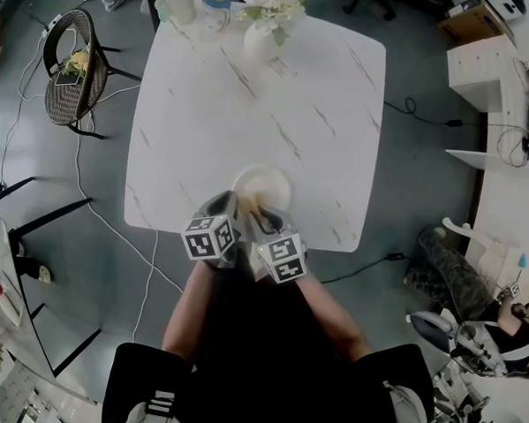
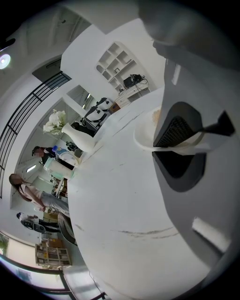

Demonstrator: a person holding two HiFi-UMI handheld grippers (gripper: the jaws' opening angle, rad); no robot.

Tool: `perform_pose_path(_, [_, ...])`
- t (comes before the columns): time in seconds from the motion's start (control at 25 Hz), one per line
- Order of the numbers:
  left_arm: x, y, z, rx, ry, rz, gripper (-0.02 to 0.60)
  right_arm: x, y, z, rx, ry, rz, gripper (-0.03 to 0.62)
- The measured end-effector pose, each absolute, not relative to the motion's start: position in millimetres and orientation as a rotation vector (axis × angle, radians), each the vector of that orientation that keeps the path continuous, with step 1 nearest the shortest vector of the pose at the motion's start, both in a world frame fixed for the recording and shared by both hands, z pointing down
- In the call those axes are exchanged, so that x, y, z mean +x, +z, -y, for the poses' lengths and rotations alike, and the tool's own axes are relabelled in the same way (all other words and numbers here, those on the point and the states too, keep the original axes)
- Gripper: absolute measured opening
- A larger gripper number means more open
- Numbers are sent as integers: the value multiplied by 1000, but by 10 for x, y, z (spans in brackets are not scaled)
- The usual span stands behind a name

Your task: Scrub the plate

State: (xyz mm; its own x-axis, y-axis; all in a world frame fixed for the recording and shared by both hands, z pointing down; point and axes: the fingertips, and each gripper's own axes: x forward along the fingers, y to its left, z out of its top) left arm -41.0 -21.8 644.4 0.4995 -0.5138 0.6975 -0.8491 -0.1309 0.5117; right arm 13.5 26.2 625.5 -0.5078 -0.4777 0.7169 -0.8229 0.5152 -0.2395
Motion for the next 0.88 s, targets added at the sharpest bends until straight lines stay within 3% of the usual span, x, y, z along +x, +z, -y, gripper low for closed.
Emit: perform_pose_path(0.88, [-433, 6451, 221, 1794, 457, 1149, 35, 673, 6283, -230, 1199, 756, 2079, 77])
